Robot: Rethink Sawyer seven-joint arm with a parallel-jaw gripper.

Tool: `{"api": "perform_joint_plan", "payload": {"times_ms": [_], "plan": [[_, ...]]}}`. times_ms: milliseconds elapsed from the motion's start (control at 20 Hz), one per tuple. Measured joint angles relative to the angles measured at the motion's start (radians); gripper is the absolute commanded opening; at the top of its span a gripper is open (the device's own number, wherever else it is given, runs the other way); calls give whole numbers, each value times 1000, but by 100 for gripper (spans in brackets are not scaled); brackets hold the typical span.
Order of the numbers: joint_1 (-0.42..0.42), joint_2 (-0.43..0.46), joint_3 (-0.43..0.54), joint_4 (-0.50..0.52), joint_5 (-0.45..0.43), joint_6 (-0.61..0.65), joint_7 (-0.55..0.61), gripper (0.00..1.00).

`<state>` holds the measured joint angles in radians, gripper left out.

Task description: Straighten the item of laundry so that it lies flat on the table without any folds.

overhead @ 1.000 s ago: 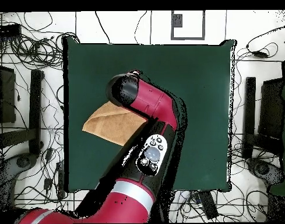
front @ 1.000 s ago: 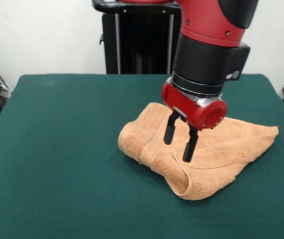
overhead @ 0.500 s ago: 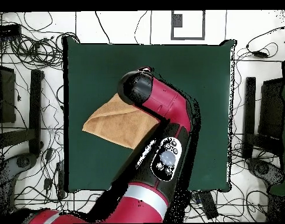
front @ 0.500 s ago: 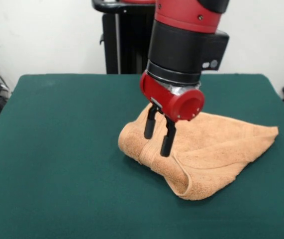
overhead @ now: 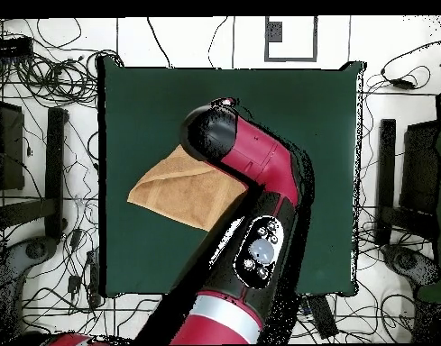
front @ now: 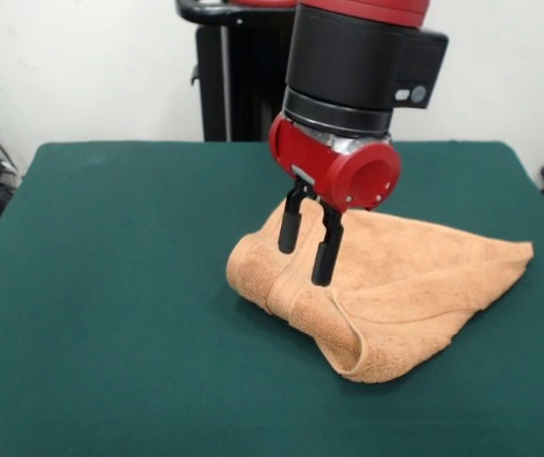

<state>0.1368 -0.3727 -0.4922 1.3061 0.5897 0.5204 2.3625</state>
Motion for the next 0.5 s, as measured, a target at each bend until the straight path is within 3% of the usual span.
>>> {"api": "perform_joint_plan", "payload": {"times_ms": [500], "plan": [[0, -3, 6, 0, 0, 0, 0, 100]]}}
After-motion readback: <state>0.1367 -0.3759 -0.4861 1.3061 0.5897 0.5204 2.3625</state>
